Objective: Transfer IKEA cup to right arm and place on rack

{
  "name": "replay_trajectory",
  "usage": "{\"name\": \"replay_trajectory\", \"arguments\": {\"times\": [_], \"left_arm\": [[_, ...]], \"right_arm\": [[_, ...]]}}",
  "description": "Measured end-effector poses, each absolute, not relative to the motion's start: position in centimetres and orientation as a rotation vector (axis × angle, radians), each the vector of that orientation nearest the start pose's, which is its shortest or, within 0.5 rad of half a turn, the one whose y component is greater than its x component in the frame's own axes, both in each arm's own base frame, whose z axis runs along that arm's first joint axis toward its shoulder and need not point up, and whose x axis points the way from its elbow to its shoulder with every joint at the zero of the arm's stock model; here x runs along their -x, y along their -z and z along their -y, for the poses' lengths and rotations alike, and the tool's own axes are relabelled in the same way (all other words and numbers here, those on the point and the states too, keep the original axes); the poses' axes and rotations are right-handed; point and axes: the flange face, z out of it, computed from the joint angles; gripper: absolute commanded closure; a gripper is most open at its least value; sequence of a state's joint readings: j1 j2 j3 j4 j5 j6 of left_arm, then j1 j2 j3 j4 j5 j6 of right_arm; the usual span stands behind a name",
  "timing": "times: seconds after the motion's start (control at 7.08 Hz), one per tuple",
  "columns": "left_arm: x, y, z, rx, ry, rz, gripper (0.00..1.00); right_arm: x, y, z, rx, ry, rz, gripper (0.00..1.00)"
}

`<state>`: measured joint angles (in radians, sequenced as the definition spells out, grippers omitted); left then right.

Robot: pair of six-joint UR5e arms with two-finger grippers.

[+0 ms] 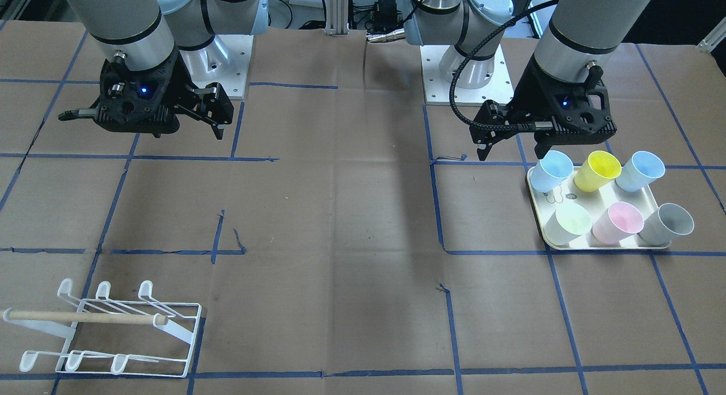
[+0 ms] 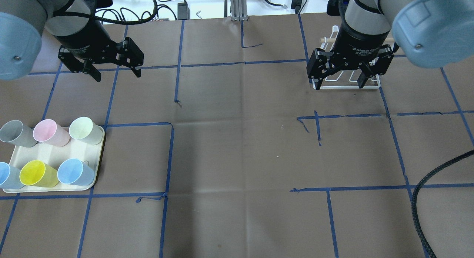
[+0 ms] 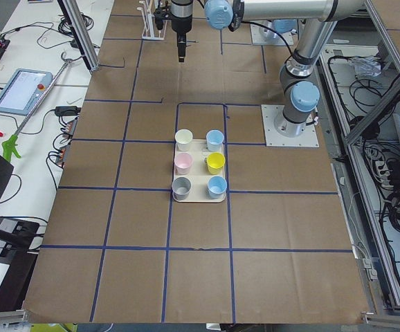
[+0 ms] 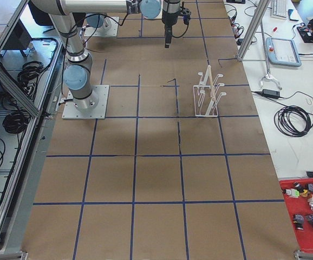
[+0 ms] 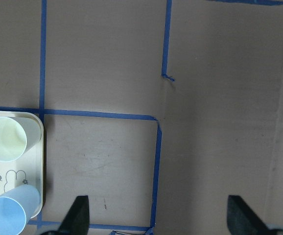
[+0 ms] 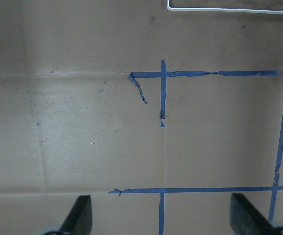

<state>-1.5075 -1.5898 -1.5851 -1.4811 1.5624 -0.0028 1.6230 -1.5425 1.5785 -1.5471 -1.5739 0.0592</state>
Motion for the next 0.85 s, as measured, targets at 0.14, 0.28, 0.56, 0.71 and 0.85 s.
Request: {"name": "replay_trajectory", "arguments": {"times": [0.14,0.28,0.56,0.71,0.85], "left_arm": [[9.5,-48.2,51.4,0.104,0.099,-3.143,0.0],[8.3,-48.3,51.6,0.101,0.108,-3.141,0.0],[3.1,-48.4,52.0,0.07,0.115,-3.135,0.0],[-1.1,-48.6,51.9,0.054,0.113,-3.129,0.0],[-5.0,-48.3,51.4,0.039,0.099,-3.126,0.0]], "right_arm": [[-15.9,-46.8,49.0,-0.011,-0.094,-3.147,0.0],[-15.9,-46.8,49.0,-0.01,-0.094,-3.147,0.0],[-15.9,-46.8,49.0,-0.01,-0.094,-3.147,0.0],[-15.9,-46.7,49.0,-0.009,-0.094,-3.147,0.0],[-15.9,-46.8,49.0,-0.009,-0.094,-3.147,0.0]]}}
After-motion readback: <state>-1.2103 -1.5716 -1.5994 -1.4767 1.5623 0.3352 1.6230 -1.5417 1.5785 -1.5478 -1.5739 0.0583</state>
